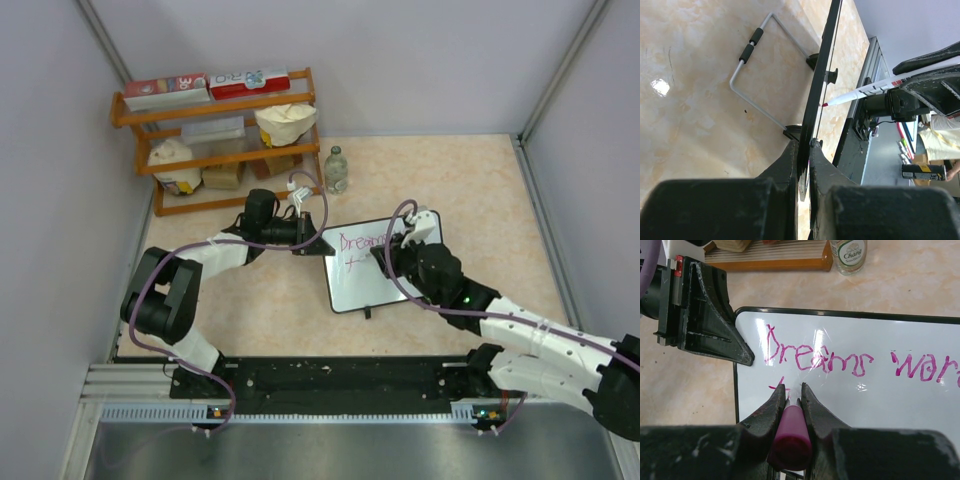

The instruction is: Write a sentence on the whiteboard

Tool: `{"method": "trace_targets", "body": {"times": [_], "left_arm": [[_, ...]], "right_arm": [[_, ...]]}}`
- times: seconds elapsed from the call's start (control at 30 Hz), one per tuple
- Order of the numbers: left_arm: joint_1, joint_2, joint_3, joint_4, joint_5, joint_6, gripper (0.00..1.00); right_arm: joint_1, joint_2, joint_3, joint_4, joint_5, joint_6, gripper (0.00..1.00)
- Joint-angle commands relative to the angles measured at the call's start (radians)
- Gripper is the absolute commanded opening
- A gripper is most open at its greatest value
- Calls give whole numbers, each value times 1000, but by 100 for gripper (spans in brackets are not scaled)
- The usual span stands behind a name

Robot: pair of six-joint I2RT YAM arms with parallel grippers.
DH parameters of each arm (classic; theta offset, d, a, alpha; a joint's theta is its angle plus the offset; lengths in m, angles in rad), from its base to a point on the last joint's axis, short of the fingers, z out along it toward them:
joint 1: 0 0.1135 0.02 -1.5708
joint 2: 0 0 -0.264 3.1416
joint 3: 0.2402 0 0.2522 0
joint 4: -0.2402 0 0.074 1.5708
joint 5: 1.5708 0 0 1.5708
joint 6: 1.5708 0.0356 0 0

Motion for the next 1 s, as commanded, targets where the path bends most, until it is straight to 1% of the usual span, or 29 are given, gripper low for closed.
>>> {"method": "trace_targets", "body": {"times": [0.0, 0.17, 0.4, 0.67, 0.97], "left_arm": [[9, 3, 18, -31, -138, 49, 0], [9, 5, 19, -29, -137, 49, 0], [9, 2, 17, -29, -137, 49, 0], [9, 6, 19, -27, -137, 48, 0], [9, 3, 18, -27, -134, 48, 0]], "right_arm": [[7, -49, 5, 9, -5, -2, 0], [-4, -62, 15, 17, -21, 6, 0], [-53, -45, 15, 22, -62, 13, 0], [-59, -32, 11, 43, -90, 24, 0], [-67, 0, 5, 62, -64, 30, 0]]}}
